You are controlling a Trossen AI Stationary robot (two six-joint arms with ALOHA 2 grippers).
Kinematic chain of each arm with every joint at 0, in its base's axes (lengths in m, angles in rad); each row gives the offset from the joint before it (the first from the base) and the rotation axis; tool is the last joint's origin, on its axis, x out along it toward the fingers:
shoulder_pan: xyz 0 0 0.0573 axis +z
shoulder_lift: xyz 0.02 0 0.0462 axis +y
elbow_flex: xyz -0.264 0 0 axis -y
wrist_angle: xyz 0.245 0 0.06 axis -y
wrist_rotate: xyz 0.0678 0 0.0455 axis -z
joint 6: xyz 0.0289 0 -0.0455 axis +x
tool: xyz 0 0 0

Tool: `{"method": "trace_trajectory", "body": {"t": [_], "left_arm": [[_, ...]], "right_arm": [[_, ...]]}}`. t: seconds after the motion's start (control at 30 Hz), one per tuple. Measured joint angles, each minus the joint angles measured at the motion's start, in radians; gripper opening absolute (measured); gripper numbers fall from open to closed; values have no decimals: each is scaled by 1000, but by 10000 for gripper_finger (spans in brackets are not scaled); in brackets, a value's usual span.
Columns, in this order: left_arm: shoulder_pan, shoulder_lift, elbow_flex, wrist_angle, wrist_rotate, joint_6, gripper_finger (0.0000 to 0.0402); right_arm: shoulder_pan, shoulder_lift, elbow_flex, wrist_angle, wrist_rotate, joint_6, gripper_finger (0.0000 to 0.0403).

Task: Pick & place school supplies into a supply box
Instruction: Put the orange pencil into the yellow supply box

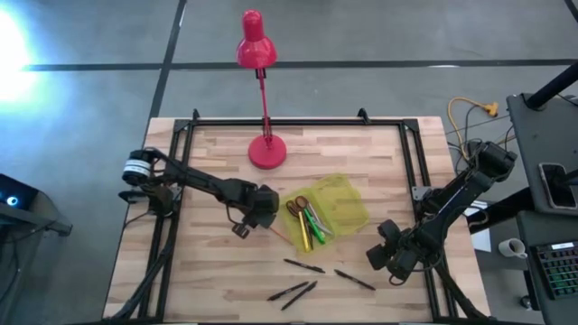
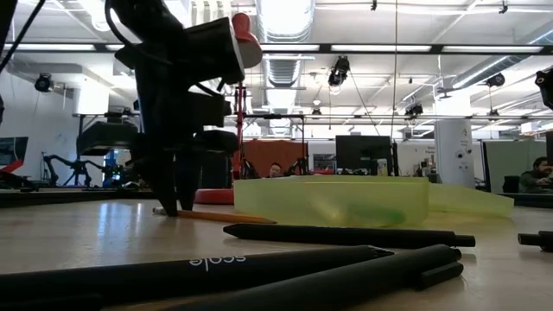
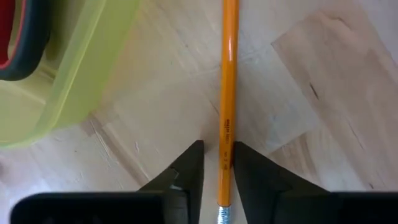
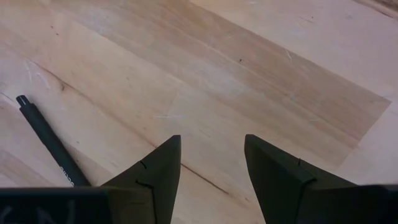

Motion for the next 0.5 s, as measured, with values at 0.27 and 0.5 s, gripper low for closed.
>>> {"method": "trace_trajectory", "body": {"t": [0.27,0.5], "left_arm": [[-19,0,-22,-14,-10,-49,9],[-33,-80,-24,-37,21,-139,3]], "right_arm": [[0,0,-2,0,0,0,169],[0,0,-3,0,0,-1,169]]}}
